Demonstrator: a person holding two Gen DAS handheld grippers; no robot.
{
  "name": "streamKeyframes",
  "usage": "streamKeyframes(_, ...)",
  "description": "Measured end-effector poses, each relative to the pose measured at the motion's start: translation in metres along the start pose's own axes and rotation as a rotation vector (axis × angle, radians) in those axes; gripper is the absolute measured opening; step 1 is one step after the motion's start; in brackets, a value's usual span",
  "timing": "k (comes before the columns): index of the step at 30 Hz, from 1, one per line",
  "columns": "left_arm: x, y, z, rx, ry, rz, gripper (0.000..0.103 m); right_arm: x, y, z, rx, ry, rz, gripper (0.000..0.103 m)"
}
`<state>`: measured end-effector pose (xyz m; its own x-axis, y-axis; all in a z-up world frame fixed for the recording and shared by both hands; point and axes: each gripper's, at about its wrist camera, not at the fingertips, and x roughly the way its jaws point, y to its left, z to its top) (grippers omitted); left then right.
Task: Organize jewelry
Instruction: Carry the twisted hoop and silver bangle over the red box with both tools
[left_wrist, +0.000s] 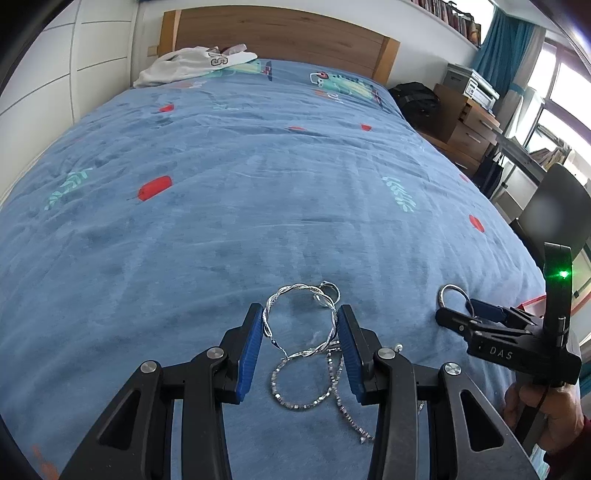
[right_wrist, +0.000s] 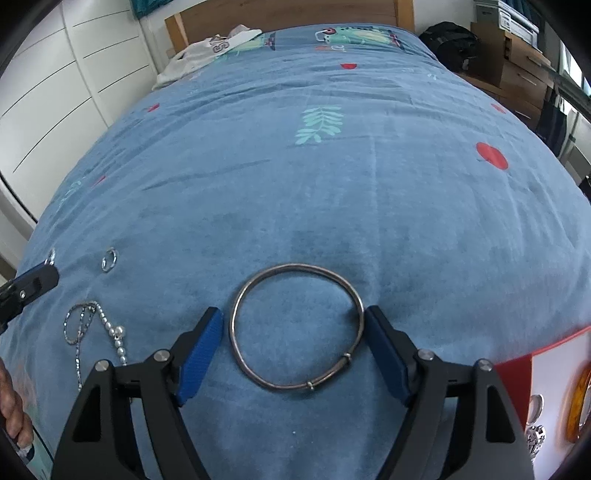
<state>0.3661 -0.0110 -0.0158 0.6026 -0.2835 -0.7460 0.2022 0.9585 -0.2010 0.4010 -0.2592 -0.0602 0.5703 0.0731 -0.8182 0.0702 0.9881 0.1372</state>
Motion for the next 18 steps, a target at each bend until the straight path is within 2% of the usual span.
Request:
streamKeyframes(1,-0.002,0.000,0.000,-0.003,-0.001,0.001,0.040,-0.001,0.000,0.000,-0.005,-0.001,-0.011,0.070)
streamKeyframes(9,-0.024,-0.001,0.000,-0.002,-0.013,0.016,0.040,-0.024,0.003,-0.003,-0.010,-0.034,0.012,0.070)
streamKeyframes(18,-0.059,-0.025,0.000,0.026,-0.036,-0.001,0.040,-0.092,0.001,-0.005,0.006,-0.134,0.051,0.070)
